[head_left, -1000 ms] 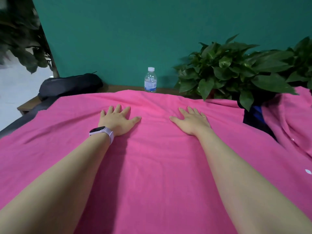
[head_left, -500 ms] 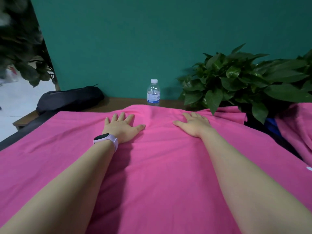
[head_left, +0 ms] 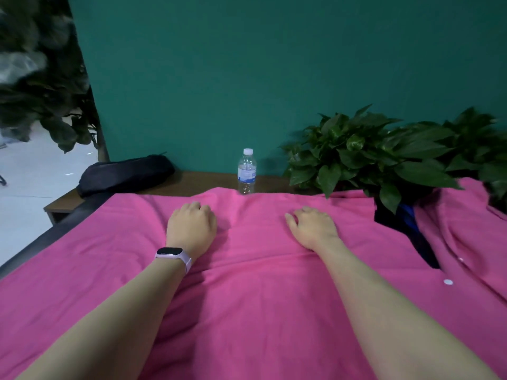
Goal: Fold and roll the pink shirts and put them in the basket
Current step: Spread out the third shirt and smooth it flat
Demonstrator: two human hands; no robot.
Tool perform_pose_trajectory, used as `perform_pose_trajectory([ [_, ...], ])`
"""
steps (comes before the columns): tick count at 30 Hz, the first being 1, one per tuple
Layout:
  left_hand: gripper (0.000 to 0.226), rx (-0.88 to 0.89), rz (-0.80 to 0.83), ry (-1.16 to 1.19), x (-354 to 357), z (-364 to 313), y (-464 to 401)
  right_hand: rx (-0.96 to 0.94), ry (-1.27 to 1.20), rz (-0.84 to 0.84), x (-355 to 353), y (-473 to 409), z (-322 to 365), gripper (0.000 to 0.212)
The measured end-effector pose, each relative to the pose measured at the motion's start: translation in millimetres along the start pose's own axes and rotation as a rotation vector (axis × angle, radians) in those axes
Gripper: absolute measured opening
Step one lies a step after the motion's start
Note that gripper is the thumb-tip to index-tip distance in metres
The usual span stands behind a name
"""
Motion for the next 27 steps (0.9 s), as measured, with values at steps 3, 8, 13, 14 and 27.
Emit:
perform_pose_trajectory([
  [3, 0.039, 0.135, 0.213, 0.05, 0, 12, 29, 0.046, -0.041, 0.224, -3, 39, 1, 0.069],
  [8, 0.051, 0.161, 0.294, 0.135, -33, 32, 123, 0.058, -0.116, 0.077, -18, 144, 21, 0.065],
  [13, 0.049, -0.038, 0.2, 0.186, -82, 64, 216, 0.104, -0.136, 0.04, -37, 246, 33, 0.068],
  [14, 0.043, -0.042, 0.183, 0.174, -91, 68, 230, 0.111, -0.132, 0.066, -38, 262, 36, 0.069],
  [27, 0.081, 0.068, 0.408, -0.004, -120, 78, 322, 0.186, -0.071, 0.241, -51, 376, 57, 0.087],
])
Point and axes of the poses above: each hand's wrist, its own y-axis away from the middle knuckle, its own x-axis out of the palm, z = x × y, the point moved 5 cm from there along -y, towards the middle knuckle, and after that the axes turned 15 degrees about -y, right-handed, at the moved point
